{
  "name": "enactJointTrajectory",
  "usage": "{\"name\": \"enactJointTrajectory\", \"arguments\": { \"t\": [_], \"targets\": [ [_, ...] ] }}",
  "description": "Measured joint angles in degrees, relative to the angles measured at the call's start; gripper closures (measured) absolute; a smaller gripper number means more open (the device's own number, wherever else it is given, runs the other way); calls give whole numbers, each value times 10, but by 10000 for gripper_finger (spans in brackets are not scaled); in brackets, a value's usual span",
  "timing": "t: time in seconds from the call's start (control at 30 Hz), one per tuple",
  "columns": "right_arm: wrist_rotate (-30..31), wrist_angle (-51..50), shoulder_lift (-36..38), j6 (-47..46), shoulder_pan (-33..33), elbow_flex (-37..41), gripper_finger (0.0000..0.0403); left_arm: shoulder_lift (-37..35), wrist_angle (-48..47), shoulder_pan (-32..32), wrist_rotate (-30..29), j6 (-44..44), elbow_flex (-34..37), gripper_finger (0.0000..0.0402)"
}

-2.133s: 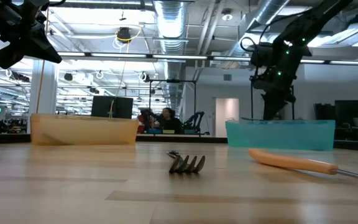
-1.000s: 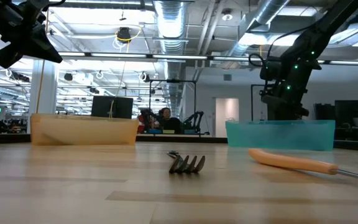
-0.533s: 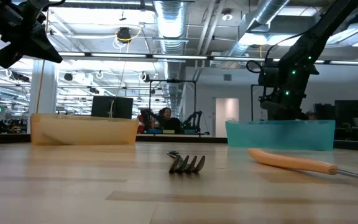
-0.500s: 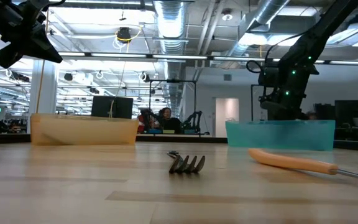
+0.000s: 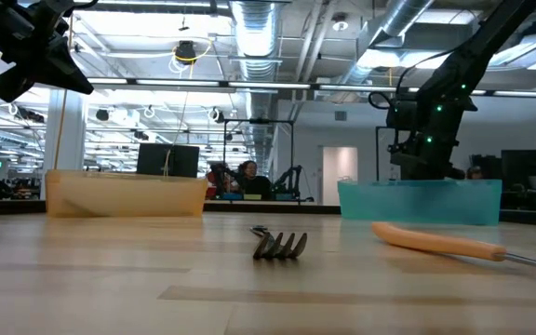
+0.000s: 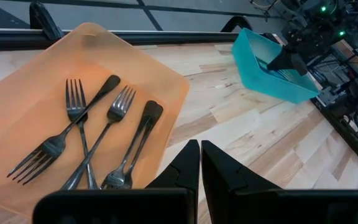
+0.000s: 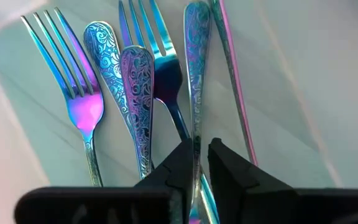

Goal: Sort silverware by color (type)
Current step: Put the iridescent fork into the green bin, then put the orange fork into the pink bin

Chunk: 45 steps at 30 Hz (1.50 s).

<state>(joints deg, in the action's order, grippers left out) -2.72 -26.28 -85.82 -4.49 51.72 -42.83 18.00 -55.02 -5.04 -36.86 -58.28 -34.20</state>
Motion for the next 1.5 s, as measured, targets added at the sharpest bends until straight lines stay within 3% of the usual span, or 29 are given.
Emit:
{"name": "enactJointTrajectory", "arguments": {
  "t": [0.4,0.67,0.97,1.1,1.23,1.5],
  "targets": [
    [-7,-25,0,2,-12,-16,255,0,0,0,0,1,0,401],
    [-6,-58,0,4,-19,-81,254,0,0,0,0,6,0,401],
    [-19,-199,0,20,-42,-229,257,0,0,0,0,10,0,401],
    [-19,-263,0,2,-79,-298,258,0,0,0,0,20,0,401],
    [-19,-321,0,-92,-136,-346,260,0,0,0,2,17,0,401],
    [-5,-364,0,-260,-314,-357,260,0,0,0,2,16,0,401]
  ]
}}
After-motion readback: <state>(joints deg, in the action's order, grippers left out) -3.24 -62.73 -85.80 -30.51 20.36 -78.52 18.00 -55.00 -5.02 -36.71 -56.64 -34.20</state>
